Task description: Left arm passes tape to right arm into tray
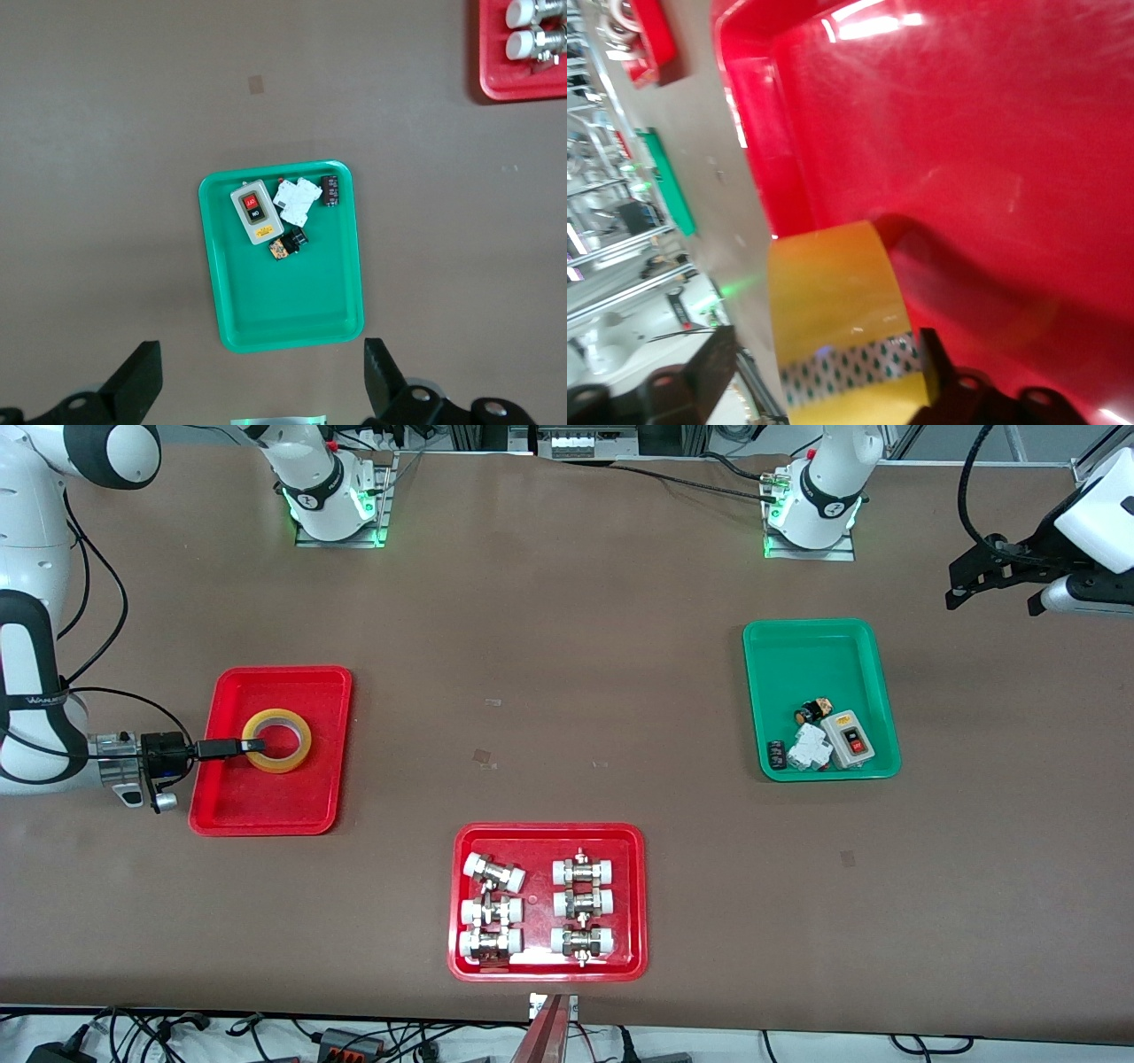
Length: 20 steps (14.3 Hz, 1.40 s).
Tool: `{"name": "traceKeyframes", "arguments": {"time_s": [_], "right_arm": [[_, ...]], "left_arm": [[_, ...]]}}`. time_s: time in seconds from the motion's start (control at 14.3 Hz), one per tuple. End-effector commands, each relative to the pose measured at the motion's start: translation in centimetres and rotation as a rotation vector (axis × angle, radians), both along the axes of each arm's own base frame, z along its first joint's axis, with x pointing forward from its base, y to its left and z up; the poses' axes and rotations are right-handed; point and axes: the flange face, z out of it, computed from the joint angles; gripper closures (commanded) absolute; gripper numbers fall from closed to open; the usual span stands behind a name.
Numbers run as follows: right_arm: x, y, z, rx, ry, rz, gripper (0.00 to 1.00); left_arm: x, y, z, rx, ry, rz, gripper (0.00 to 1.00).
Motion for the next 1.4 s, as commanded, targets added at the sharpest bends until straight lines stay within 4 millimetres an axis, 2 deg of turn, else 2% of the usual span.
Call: {"name": "traceKeyframes", "arguments": {"time_s": [0.0,0.14,0.28,0.42,0.56,0.7,0.77,1.05,1.19,1.33], "right_arm": [[0.4,1.1,0.4,-0.077,-0.030,0.072,0.00],[0.4,1.5,0.3,-0.100,-0.032,0.096,0.00],[1.3,2.1,2.1,-0.185,-0.069,0.159,0.00],[2.5,2.9,6.0,-0.309,-0.122,0.251,0.00],[3.6,3.4,11.0,-0.435,-0.161,0.313,0.00],[4.4,3.1,15.4,-0.538,-0.165,0.270,0.00],[5.1,3.6,17.7,-0.579,-0.174,0.248,0.00],[5.9,8.9,26.8,-0.738,-0.078,0.222,0.00],[5.9,11.8,32.3,-0.788,-0.035,0.172,0.00],[5.5,13.8,35.6,-0.865,-0.014,0.105,0.00]], "left_arm": [[-0.1,-0.3,0.5,0.021,-0.011,0.013,0.00],[0.6,-0.1,-0.2,0.017,0.003,0.012,0.00],[0.7,-0.1,-0.4,0.017,0.006,0.012,0.00],[0.7,-0.2,-0.3,0.017,0.004,0.011,0.00],[0.8,-0.1,0.0,0.017,-0.003,0.012,0.00],[0.8,-0.5,0.1,0.017,-0.005,0.011,0.00],[0.8,-0.5,0.2,0.017,-0.007,0.011,0.00],[0.8,-0.6,0.2,0.022,-0.007,0.010,0.00],[0.8,-0.6,0.3,0.023,-0.009,0.008,0.00],[0.8,-0.4,0.3,0.025,-0.009,0.011,0.00]]}}
